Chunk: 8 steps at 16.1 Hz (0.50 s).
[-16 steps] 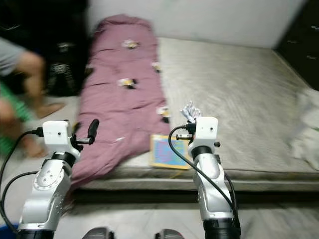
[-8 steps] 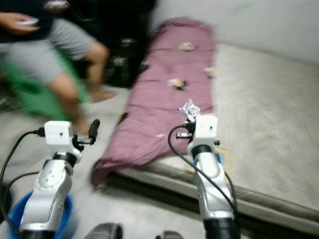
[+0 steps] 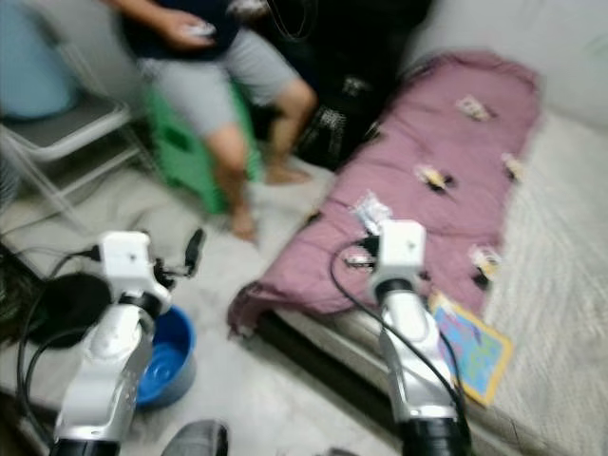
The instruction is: Clean up the room
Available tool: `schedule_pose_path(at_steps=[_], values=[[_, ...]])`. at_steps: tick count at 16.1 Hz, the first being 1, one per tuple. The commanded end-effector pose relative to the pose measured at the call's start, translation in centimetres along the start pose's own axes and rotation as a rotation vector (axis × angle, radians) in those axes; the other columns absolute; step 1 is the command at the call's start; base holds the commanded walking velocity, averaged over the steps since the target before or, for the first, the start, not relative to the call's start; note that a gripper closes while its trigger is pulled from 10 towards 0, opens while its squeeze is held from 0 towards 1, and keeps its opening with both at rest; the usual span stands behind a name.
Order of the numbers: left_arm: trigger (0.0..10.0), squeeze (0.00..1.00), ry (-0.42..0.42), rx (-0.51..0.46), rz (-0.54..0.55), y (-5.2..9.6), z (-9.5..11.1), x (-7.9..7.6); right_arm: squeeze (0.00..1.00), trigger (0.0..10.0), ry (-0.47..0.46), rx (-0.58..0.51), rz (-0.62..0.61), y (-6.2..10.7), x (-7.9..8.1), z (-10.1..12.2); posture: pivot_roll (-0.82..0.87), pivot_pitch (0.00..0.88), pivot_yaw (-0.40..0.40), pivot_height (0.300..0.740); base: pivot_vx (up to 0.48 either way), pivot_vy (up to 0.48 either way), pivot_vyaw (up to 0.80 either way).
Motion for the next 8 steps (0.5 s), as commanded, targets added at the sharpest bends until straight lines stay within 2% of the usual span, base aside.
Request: schedule_pose_path(at_steps=[1, 6, 8], values=[[10.0, 0.00, -0.022, -0.006, 0.012, 0.0, 0.1, 0.6, 0.00, 10.0, -0.006, -0.008, 0.011, -0.1, 0.3, 0.3, -0.01, 0.034, -0.083, 0.740, 0.000, 0.000, 0.80], [10.0, 0.00, -0.033, -0.012, 0.027, -0.1, 0.3, 1.0, 0.00, 10.0, -0.006, -0.006, 0.012, -0.2, 0.4, 0.2, -0.01, 0.031, -0.084, 0.740, 0.000, 0.000, 0.80], [10.0, 0.00, -0.047, -0.022, 0.061, -0.1, 1.1, 2.2, 0.00, 10.0, -0.005, -0.022, 0.019, -0.7, 0.7, 0.9, 0.01, 0.040, -0.089, 0.740, 0.000, 0.000, 0.80]])
Point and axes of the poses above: a point about 5 cm out from each wrist's last joint towards the gripper, its own y axis pointing back from the gripper into the wrist, its own z axis along the axis of the wrist's last joint, x = y × z, the point moved 6 cm from there along -y, pointing out of the wrist towards the gripper, and after that the axes turned 9 degrees about -y, right-handed, at the moved point
